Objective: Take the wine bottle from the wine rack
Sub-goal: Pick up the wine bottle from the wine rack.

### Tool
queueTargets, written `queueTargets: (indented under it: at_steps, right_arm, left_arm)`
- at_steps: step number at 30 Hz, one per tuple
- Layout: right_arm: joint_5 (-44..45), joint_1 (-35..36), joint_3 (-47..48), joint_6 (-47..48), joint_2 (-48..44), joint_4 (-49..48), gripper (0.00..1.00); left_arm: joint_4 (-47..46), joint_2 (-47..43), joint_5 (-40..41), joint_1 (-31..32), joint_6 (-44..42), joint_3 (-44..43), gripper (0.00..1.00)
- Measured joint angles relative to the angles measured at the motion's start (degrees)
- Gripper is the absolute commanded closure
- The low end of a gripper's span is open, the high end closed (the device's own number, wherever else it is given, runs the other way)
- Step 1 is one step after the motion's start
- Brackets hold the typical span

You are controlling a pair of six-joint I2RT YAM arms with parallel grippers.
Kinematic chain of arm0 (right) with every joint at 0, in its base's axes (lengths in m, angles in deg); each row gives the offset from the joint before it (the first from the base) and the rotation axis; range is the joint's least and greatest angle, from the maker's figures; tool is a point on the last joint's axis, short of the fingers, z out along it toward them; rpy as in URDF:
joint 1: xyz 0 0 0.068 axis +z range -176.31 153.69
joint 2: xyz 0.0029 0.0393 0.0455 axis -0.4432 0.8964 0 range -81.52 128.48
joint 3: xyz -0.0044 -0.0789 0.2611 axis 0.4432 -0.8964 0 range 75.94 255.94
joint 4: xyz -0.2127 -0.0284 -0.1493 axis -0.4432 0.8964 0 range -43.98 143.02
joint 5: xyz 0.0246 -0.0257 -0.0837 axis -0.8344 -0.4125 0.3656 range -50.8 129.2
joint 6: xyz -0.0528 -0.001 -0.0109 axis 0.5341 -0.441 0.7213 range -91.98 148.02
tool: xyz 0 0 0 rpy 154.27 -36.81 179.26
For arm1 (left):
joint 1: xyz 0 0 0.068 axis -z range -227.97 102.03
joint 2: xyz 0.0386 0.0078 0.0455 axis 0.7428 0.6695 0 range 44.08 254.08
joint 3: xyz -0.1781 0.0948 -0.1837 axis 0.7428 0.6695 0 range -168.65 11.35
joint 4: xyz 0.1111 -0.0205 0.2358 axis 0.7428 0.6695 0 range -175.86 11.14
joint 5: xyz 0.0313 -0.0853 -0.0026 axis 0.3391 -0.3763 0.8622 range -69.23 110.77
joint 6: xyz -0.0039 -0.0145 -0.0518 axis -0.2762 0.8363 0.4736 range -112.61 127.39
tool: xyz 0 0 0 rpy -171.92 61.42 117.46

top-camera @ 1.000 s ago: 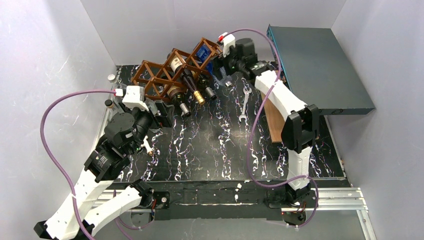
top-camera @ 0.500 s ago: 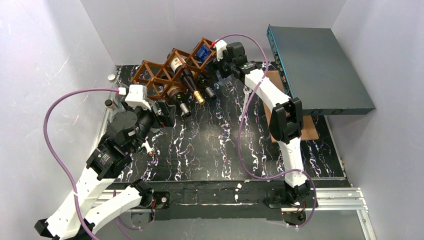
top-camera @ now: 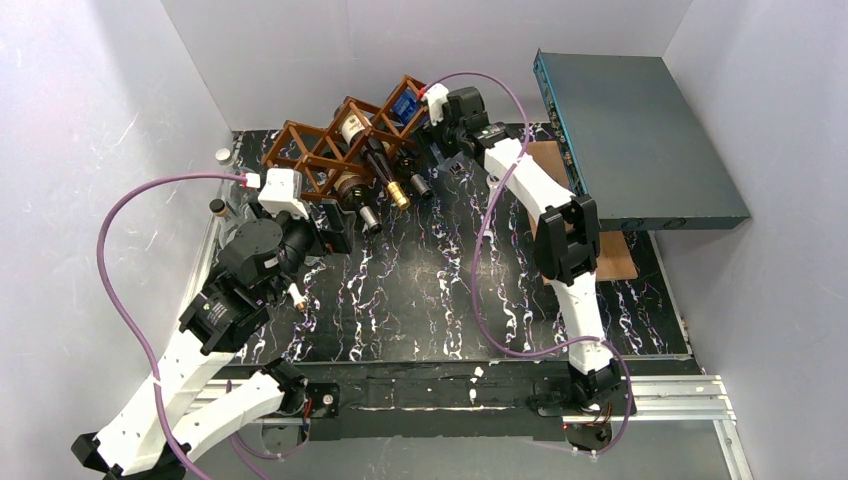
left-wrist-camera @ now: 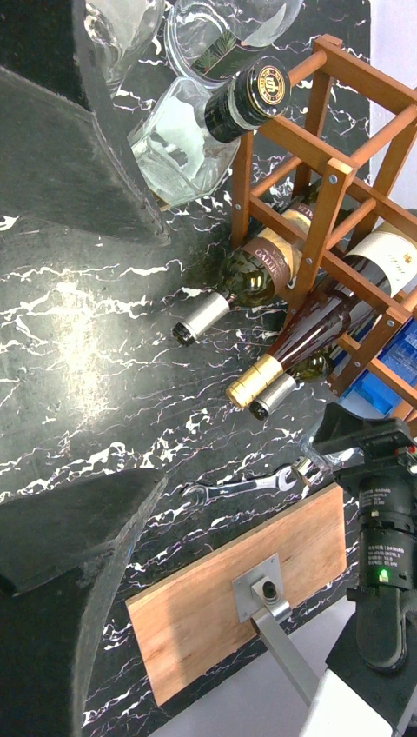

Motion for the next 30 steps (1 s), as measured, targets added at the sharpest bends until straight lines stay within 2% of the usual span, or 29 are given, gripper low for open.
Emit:
queueTargets:
  at_steps: [15,25,30]
  right_arm:
    - [16.6,5.9,0.8,11.6,2.2,0.7,0.02]
    - [21.2,6.6,3.3,15.4,5.4,-0.2,0.03]
    - [22.3,6.6,3.4,16.2,5.7,-1.0,0.09]
  left_arm:
    - [0.0,-1.7,-0.1,0.0,0.1,0.3,0.02]
    - [0.1,-2.2,-0.1,0.0,0.5,0.3,0.02]
    - [0.1,-2.3,-0.1,0.0,0.6,0.3,0.02]
